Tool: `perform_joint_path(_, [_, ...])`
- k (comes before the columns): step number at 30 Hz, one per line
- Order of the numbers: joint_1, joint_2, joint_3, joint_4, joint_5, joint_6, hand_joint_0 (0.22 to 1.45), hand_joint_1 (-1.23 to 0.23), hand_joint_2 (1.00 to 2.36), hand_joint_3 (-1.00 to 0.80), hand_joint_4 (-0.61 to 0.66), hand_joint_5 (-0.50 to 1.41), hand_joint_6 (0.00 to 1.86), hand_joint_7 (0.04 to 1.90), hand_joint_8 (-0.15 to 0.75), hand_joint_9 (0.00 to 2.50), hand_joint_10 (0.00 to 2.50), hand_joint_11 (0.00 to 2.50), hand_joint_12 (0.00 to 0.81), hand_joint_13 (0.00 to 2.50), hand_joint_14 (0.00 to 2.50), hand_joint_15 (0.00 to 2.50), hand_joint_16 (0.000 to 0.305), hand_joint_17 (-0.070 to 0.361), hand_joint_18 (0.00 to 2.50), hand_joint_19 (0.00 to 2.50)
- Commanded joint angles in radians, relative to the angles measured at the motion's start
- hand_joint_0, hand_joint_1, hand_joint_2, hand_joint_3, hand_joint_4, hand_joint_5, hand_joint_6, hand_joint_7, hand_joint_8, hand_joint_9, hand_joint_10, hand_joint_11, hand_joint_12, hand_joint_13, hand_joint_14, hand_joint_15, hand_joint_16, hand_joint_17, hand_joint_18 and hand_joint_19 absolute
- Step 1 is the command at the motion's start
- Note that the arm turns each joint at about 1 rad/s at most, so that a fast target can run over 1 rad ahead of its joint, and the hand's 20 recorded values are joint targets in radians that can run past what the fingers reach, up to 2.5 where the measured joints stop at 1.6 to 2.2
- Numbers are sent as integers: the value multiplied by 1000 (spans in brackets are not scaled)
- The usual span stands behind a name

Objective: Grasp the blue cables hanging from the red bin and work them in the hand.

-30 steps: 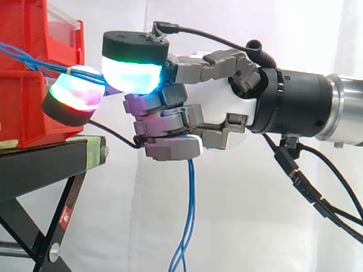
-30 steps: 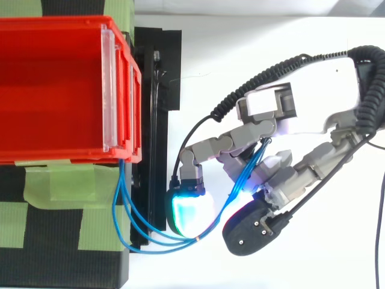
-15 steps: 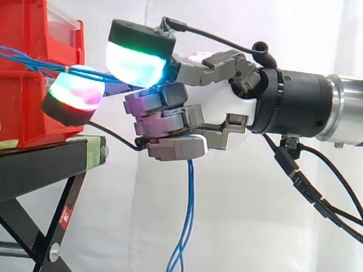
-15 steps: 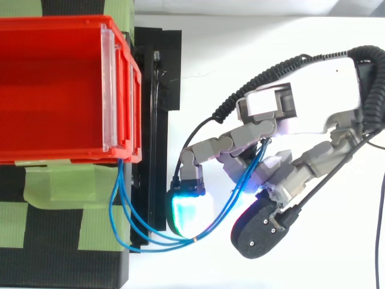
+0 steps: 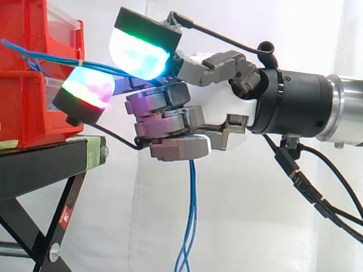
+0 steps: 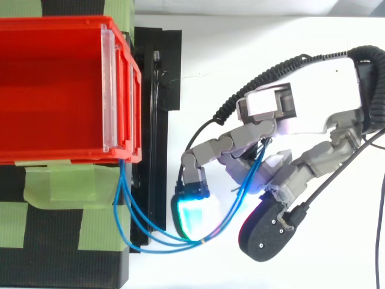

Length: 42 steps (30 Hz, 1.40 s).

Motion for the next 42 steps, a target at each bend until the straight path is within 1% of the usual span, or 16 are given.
perform_joint_path(1, [0,0,0,-6,-2,0,897,-591,1011,-774,283,254,332,1254,372,567,2500,1849,412,813,2500,1501,46,104,1346,1389])
perform_joint_path(5, [0,0,0,-17,-7,3,897,-593,1010,-773,281,251,363,1247,379,577,2500,1858,414,819,2500,1515,46,102,1353,1363])
perform_joint_path(6, [3,0,0,-20,-10,3,898,-594,1011,-769,281,251,367,1240,374,577,2500,1855,414,819,2500,1515,46,103,1354,1366])
perform_joint_path(9, [3,0,0,-22,-10,3,915,-596,1013,-716,282,253,378,1231,374,580,2500,1849,405,824,2500,1514,46,103,1359,1373])
perform_joint_path(10, [3,0,0,-22,-10,3,923,-596,1013,-706,282,252,378,1237,373,581,2500,1843,414,829,2500,1505,46,104,1360,1369])
perform_joint_path(16, [3,0,0,-22,-10,7,947,-599,1020,-514,281,252,382,1237,369,582,2500,1863,415,833,2500,1513,46,103,1363,1375])
perform_joint_path(17, [5,0,0,-22,-10,7,952,-598,1022,-444,285,254,353,1243,375,584,2500,1860,417,832,2500,1539,46,103,1364,1394])
perform_joint_path(21, [3,0,0,-22,-10,7,962,-601,1025,-350,287,273,252,1265,376,583,2500,1887,413,828,2500,1535,46,103,1363,1404])
perform_joint_path(23, [3,0,0,-20,-12,7,982,-607,1025,-269,277,283,166,1287,372,575,2500,1858,410,819,2500,1517,46,103,1348,1377])
perform_joint_path(24, [3,0,0,-20,-12,7,989,-610,1025,-248,276,284,153,1293,373,574,2500,1881,412,817,2500,1547,46,103,1341,1365])
perform_joint_path(27, [3,0,0,-18,-12,7,1006,-618,1026,-160,266,283,126,1297,370,563,2500,1882,418,812,2500,1526,46,104,1309,1312])
perform_joint_path(31, [3,0,0,5,-10,9,1025,-629,1025,-25,270,281,54,1313,365,542,2500,1890,414,786,2500,1519,45,102,1252,1258])
perform_joint_path(34, [-2,0,0,67,-12,3,1039,-643,1023,46,268,281,17,1321,369,526,2500,1887,422,775,2500,1510,46,103,1212,1205])
perform_joint_path(36, [-2,0,0,87,-10,3,1046,-655,1021,115,268,277,12,1322,370,513,2500,1881,419,760,2500,1514,47,105,1181,1142])
perform_joint_path(38, [-2,0,0,84,-9,3,1045,-661,1017,159,257,273,0,1318,370,492,2500,1858,429,756,2500,1508,48,107,1168,1146])
perform_joint_path(42, [-2,0,0,70,-10,6,1038,-680,1012,204,267,254,0,1310,382,448,2500,1825,435,738,2500,1486,50,112,1141,1059])
